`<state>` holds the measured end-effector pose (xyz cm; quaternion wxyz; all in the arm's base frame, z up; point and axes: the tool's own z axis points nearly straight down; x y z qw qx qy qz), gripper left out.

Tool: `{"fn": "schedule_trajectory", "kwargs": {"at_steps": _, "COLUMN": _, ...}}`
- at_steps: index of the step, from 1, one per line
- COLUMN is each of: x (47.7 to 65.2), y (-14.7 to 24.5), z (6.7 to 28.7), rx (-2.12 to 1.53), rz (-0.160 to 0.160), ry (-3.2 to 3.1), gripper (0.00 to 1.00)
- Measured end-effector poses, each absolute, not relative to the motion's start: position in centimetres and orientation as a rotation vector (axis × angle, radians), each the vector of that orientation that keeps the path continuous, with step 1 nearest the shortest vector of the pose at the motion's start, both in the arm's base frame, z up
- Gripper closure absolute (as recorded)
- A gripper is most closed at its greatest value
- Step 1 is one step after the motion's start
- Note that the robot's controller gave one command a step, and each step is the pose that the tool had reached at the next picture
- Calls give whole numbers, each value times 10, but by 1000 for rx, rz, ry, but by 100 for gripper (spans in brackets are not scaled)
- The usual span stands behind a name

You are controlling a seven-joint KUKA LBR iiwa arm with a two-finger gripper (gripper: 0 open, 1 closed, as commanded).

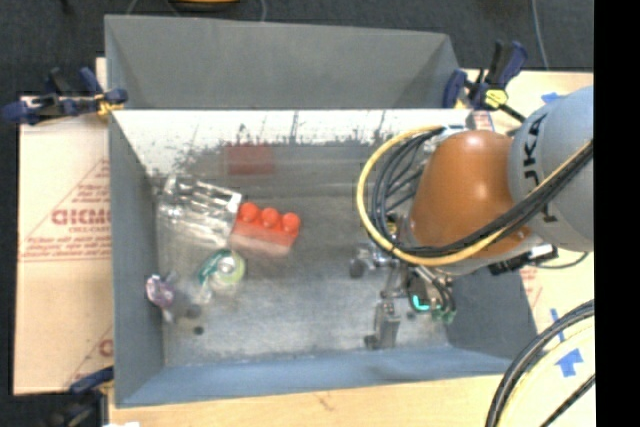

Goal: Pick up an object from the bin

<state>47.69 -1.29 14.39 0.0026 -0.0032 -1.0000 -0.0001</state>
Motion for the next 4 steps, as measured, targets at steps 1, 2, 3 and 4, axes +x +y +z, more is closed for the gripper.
{"fn": "schedule_trajectory", "kwargs": {"at_steps": 1, "x": 549, "y": -95, "z": 71, "rx": 496, "rz": 8, "ry": -3108, "gripper": 0}}
{"fn": "schedule_trajectory", "kwargs": {"at_steps": 2, "x": 539, "y": -146, "z": 101, "rx": 847, "rz": 7, "ry": -3031, "gripper": 0}}
{"fn": "schedule_trajectory", "kwargs": {"at_steps": 3, "x": 619, "y": -126, "z": 104, "rx": 643, "rz": 1, "ry": -3085, "gripper": 0}}
{"fn": "schedule_trajectory", "kwargs": {"at_steps": 4, "x": 632, "y": -116, "z": 72, "rx": 477, "rz": 2, "ry": -3113, "gripper": 0}}
